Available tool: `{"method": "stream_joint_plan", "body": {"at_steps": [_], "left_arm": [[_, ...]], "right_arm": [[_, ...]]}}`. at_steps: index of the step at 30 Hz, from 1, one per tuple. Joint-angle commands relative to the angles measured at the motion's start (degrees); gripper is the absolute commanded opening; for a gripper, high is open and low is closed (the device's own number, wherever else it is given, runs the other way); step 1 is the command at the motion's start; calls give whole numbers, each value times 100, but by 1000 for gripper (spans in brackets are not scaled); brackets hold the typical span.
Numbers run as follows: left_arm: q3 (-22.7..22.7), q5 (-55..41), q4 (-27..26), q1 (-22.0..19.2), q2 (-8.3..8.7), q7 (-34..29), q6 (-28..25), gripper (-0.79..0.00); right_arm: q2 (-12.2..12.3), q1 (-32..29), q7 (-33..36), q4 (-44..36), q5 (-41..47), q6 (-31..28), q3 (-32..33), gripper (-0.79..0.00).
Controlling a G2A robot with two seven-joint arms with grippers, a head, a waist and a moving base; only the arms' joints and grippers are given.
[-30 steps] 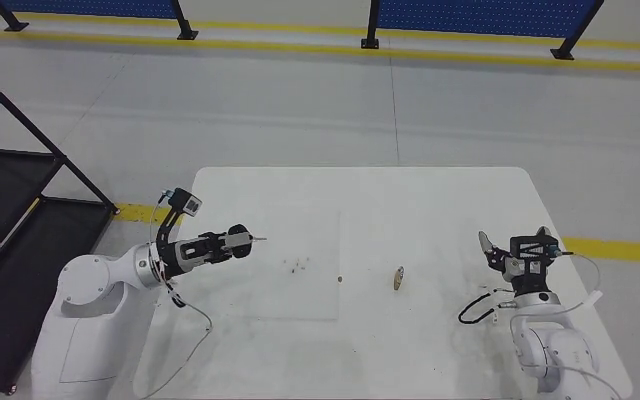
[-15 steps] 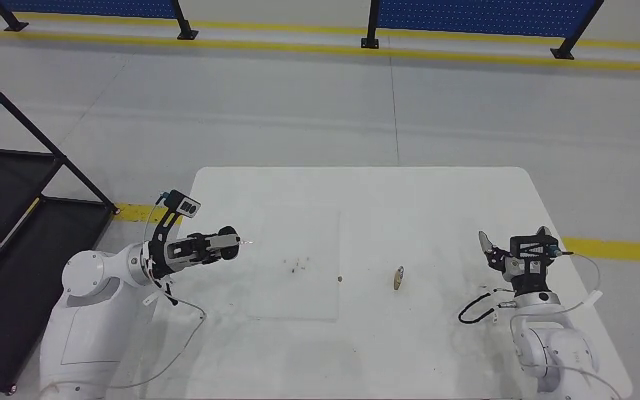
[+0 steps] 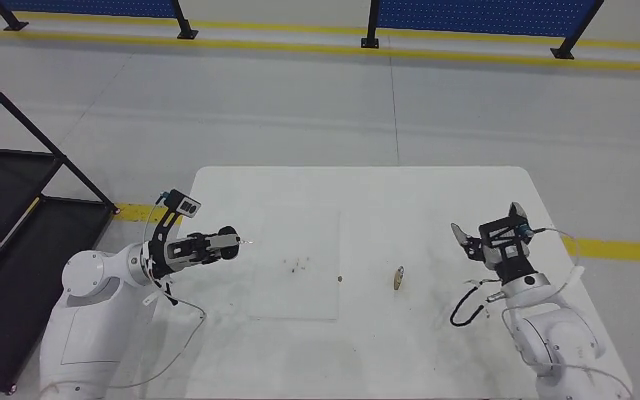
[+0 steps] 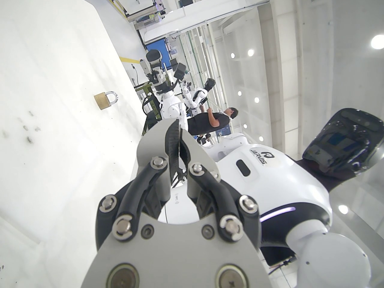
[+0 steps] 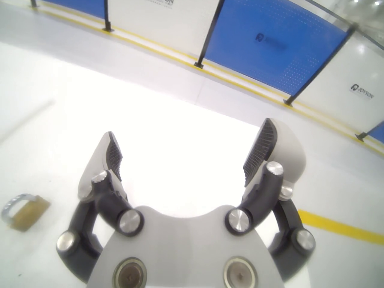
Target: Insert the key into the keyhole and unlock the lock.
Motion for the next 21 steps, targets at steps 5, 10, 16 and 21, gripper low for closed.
{"method": "stream_joint_plan", "body": {"at_steps": [5,10,16,21], "left_arm": [[0,0,0,0,0,0,0,-785],[0,0,0,0,0,0,0,-785],[0,0,0,0,0,0,0,-785],[0,0,0,0,0,0,0,-785]], "right_arm": [[1,297,1429,-670,-118,-280,-281,0],[-2,684,2874,-1013,-250,-424,-529,0],[-37,1260,4477,-1356,-16,-560,-986,0],[-86,1816,5503,-1360,306,-636,-1501,0]]}}
